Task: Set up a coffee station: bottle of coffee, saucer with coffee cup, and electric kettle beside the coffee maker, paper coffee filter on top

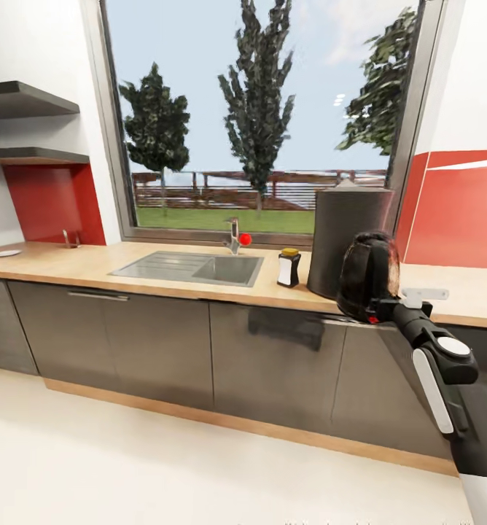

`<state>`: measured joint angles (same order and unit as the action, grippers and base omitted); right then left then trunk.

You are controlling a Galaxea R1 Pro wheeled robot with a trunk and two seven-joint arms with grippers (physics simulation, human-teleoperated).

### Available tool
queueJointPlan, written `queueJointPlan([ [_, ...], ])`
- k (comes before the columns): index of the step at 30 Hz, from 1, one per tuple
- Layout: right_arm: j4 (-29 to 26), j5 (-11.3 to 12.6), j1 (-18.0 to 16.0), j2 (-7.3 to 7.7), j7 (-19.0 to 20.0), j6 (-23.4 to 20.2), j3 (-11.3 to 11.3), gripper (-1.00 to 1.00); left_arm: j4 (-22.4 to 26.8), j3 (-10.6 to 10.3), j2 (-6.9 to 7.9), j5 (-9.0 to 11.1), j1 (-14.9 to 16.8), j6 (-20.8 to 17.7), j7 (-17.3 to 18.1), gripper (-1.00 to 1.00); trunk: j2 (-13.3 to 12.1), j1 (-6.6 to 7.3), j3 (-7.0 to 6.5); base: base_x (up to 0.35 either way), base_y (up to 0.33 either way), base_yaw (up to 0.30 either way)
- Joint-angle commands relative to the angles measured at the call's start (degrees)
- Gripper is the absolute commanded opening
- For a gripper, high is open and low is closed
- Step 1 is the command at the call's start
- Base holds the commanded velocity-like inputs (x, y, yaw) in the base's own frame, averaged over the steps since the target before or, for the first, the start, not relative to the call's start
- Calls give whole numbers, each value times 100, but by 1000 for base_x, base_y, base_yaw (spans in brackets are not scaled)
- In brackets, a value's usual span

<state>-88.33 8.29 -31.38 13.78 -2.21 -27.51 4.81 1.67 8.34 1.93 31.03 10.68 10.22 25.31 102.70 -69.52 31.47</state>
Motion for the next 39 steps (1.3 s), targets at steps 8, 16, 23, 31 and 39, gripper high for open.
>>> queueJointPlan([
  [8,-9,50,-5,2,-25,-27,-6,-100,-9,47,1,-26,5,15,27,100,4,3,6,-55,-28,163],
  [16,-9,50,-3,2,-25,-32,-6,-100,-9,53,4,-26,5,15,27,100,4,3,6,-2,60,217],
  [23,-9,50,-3,2,-25,-35,-10,-100,-9,54,9,-26,5,15,27,100,4,3,6,0,287,98],
  [31,-9,50,-1,1,-25,-35,-15,-100,-9,54,9,-26,5,15,27,100,4,3,6,0,117,256],
  [39,-9,50,-1,0,-25,-35,-14,-100,-9,54,7,-26,5,15,27,100,4,3,6,0,5,271],
])
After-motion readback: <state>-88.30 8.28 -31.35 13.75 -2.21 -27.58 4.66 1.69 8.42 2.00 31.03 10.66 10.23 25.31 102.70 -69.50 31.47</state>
